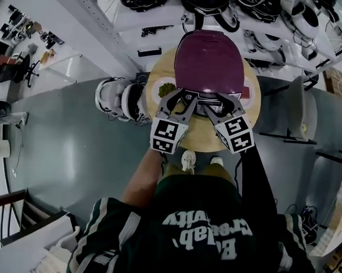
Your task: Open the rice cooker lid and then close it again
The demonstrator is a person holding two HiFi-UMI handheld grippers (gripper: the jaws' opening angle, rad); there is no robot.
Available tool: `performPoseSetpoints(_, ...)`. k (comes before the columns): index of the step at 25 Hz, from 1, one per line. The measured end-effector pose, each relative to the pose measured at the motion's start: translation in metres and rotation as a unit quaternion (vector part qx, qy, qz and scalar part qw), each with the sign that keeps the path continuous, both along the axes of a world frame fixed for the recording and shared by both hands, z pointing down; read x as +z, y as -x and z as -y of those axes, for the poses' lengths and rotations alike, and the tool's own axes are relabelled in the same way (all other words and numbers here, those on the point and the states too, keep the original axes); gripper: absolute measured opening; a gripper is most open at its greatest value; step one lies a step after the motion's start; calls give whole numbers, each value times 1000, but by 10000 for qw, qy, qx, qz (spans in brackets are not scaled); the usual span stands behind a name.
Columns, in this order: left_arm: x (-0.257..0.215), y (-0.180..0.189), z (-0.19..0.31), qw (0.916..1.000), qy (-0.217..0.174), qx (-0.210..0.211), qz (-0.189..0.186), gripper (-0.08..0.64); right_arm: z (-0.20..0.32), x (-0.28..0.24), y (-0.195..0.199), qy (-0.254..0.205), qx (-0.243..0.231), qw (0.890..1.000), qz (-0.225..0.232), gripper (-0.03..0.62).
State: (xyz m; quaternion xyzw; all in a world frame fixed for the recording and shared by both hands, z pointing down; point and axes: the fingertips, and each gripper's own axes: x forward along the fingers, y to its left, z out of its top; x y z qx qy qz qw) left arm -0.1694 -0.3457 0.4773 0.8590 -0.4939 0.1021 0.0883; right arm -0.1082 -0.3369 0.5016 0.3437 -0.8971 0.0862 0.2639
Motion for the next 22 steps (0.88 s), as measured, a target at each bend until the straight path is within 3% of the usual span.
performPoseSetpoints(4, 2, -3, -2, 9999, 22, 159, -13, 155, -2, 1, -1, -124, 209, 9997, -46, 247)
performPoseSetpoints(22, 0, 15, 0, 9994, 4, 316, -135, 153, 2, -1, -1, -144, 525, 9985, -100, 235)
